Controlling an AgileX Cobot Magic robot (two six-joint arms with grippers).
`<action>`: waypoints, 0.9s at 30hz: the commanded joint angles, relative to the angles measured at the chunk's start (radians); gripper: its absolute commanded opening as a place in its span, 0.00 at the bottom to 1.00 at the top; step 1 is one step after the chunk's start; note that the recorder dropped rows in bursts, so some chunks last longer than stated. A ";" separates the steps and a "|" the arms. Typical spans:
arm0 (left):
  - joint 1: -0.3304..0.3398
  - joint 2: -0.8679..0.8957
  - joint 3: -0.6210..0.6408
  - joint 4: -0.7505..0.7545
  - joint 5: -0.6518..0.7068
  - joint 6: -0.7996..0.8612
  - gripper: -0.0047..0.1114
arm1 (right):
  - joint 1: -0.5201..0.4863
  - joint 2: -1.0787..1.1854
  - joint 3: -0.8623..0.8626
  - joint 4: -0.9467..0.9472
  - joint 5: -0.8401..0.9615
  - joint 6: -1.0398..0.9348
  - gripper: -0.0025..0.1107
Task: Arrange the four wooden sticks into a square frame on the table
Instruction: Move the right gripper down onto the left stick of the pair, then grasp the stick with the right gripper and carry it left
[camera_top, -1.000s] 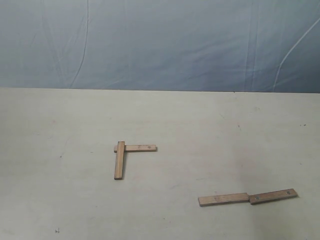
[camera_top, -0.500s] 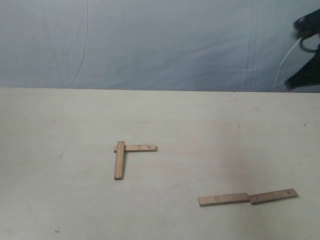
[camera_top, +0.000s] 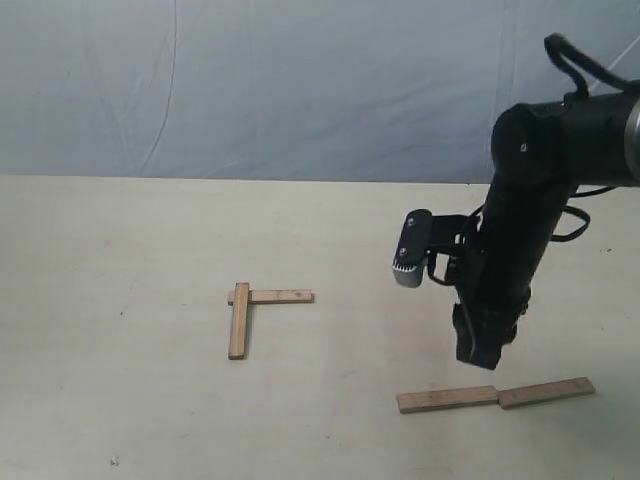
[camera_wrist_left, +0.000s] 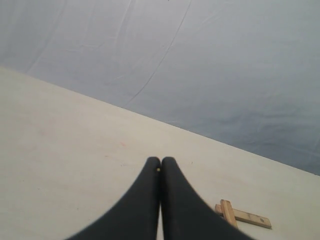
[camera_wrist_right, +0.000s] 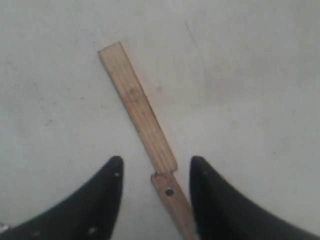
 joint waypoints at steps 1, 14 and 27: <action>0.000 -0.006 0.004 -0.007 0.000 0.002 0.04 | 0.024 0.023 0.063 -0.024 -0.104 -0.071 0.64; 0.000 -0.006 0.004 -0.006 0.002 0.002 0.04 | 0.063 0.125 0.143 -0.045 -0.288 -0.141 0.61; 0.000 -0.006 0.004 -0.010 0.002 0.002 0.04 | 0.115 0.139 0.109 -0.034 -0.295 0.028 0.02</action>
